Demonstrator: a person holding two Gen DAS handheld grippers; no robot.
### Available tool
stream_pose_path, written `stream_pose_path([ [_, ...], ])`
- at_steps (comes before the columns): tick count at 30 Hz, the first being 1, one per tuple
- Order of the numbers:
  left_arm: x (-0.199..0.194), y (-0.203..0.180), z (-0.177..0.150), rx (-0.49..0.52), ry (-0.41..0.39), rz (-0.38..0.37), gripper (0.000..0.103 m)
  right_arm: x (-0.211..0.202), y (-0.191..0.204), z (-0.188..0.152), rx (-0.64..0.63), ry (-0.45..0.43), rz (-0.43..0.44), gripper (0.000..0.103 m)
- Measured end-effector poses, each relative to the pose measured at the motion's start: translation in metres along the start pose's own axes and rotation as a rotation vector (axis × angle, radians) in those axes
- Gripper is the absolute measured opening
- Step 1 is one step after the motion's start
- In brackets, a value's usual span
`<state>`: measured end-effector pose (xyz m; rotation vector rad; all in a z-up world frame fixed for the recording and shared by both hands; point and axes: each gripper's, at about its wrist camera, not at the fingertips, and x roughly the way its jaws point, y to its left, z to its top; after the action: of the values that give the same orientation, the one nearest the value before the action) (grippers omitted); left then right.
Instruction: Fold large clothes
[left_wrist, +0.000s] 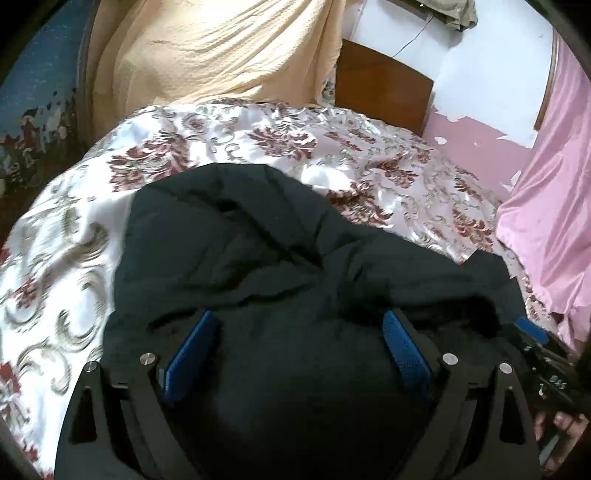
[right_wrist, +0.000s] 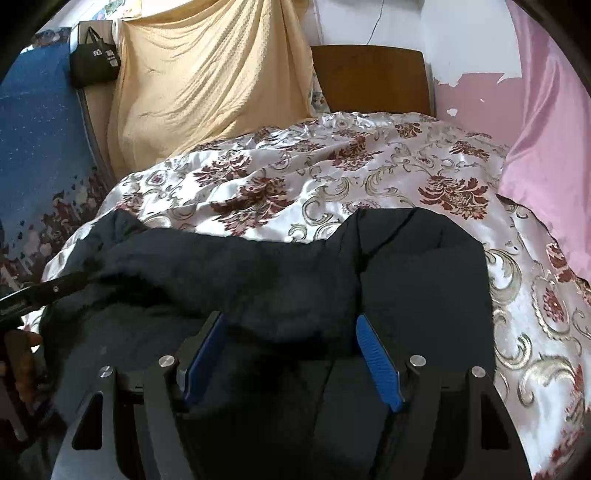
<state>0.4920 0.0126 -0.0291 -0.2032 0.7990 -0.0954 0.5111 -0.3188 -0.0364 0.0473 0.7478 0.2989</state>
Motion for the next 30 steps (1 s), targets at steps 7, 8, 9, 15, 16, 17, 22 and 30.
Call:
stream_pose_path([
  [7, -0.035, -0.009, -0.023, 0.037, 0.023, 0.011, 0.090, -0.043, 0.026, -0.014, -0.077, 0.009, 0.008, 0.086],
  [8, -0.041, -0.012, -0.027, 0.047, 0.032, 0.012, 0.090, -0.051, 0.030, -0.016, -0.090, 0.014, 0.013, 0.091],
  [9, -0.046, -0.014, -0.029, 0.061, 0.038, 0.007, 0.090, -0.059, 0.033, -0.019, -0.099, 0.017, 0.019, 0.094],
  [15, -0.107, -0.030, -0.059, 0.163, 0.004, -0.013, 0.102, -0.119, 0.055, -0.039, -0.169, 0.026, 0.064, 0.103],
  [16, -0.115, -0.034, -0.065, 0.179, 0.010, -0.014, 0.102, -0.128, 0.059, -0.045, -0.183, 0.035, 0.075, 0.103],
  [17, -0.125, -0.038, -0.073, 0.203, 0.020, -0.018, 0.102, -0.136, 0.063, -0.050, -0.193, 0.044, 0.083, 0.103],
  [22, -0.163, -0.056, -0.121, 0.363, 0.069, 0.014, 0.102, -0.172, 0.082, -0.095, -0.284, 0.112, 0.085, 0.103],
  [30, -0.205, -0.065, -0.179, 0.452, 0.100, 0.014, 0.102, -0.225, 0.091, -0.171, -0.355, 0.216, 0.095, 0.103],
])
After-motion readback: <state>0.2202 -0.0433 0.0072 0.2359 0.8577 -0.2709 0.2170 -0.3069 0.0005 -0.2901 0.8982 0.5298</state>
